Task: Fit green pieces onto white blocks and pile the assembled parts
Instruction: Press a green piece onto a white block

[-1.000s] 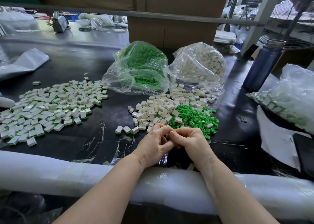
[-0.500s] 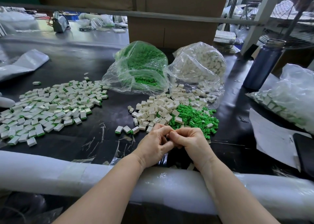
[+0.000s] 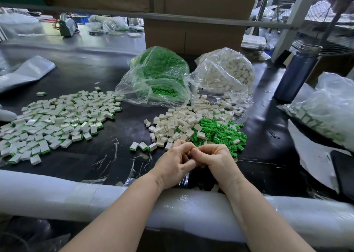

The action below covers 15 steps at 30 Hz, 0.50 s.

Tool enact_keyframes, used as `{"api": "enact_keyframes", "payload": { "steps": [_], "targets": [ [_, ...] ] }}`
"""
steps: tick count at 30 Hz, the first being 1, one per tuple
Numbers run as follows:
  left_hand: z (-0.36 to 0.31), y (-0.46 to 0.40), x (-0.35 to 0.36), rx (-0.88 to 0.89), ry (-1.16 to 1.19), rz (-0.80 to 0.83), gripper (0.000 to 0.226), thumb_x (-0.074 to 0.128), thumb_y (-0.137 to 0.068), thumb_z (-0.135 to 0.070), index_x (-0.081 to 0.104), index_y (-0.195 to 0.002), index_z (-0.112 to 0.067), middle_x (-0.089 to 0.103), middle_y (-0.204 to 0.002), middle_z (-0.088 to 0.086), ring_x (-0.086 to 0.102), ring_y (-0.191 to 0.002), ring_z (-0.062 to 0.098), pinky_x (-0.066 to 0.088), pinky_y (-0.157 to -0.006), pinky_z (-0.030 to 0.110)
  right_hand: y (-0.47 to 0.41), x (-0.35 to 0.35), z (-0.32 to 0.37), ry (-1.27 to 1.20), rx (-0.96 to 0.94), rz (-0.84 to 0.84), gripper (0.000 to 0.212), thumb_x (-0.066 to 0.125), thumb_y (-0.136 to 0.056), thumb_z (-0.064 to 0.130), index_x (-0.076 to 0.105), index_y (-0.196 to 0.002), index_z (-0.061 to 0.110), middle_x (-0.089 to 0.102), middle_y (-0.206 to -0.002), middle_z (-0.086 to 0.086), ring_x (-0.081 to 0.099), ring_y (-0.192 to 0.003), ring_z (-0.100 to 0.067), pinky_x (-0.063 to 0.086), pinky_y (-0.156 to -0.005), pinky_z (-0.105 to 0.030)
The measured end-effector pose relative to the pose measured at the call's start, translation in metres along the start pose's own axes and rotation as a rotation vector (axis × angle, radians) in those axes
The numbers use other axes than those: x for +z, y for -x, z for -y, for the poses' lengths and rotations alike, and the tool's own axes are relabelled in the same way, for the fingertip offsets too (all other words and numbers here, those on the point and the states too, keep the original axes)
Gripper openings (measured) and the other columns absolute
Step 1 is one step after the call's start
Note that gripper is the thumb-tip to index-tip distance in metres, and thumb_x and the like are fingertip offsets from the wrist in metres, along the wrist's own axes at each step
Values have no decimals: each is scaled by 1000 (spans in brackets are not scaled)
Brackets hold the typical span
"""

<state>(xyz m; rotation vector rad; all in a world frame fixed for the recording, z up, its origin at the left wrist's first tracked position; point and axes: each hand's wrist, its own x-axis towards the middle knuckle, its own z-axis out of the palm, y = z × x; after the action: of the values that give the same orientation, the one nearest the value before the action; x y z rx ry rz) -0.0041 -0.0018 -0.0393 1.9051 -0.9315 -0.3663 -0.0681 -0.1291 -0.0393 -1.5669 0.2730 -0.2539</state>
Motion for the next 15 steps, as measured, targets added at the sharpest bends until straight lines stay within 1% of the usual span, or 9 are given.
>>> {"api": "enact_keyframes", "payload": {
  "steps": [3,5,7,9,12,15],
  "targets": [
    [-1,1,0,-3,-7,4,19,63,-84,-15,59,-81,-33,46,-93,-7,48,-76,10,47,-85,35,1,-1,1,-8,0,8,15,67,-81,5,72,-67,3,55,-61,-14,44,-52,-15,36,-52,-25],
    [-1,1,0,-3,2,-5,9,63,-84,-15,63,-86,-24,47,-96,-2,48,-76,10,47,-86,34,1,0,2,-10,-14,18,16,67,-81,6,73,-66,7,57,-61,-14,47,-53,-14,39,-52,-24],
    [0,0,0,-1,5,-10,7,63,-85,-15,63,-91,-18,48,-97,0,48,-76,10,46,-86,33,2,0,3,-12,-23,31,17,66,-82,6,73,-67,9,60,-61,-13,50,-53,-12,41,-53,-22],
    [0,0,0,0,8,-9,7,63,-85,-15,63,-88,-21,47,-96,-1,48,-77,10,46,-85,32,2,0,3,-30,-17,42,17,65,-82,5,73,-67,9,61,-61,-12,52,-54,-12,42,-54,-23],
    [0,0,0,2,27,-7,18,64,-84,-16,60,-81,-33,46,-93,-5,48,-76,11,47,-84,33,2,0,4,-44,-3,35,16,66,-81,2,72,-67,8,62,-60,-11,52,-54,-14,43,-54,-24],
    [0,0,0,-1,36,-1,21,65,-84,-17,59,-79,-37,45,-91,-7,48,-76,11,48,-84,35,2,0,3,-40,3,19,18,66,-81,1,72,-65,8,61,-58,-10,52,-53,-14,43,-52,-23]
  ]
}}
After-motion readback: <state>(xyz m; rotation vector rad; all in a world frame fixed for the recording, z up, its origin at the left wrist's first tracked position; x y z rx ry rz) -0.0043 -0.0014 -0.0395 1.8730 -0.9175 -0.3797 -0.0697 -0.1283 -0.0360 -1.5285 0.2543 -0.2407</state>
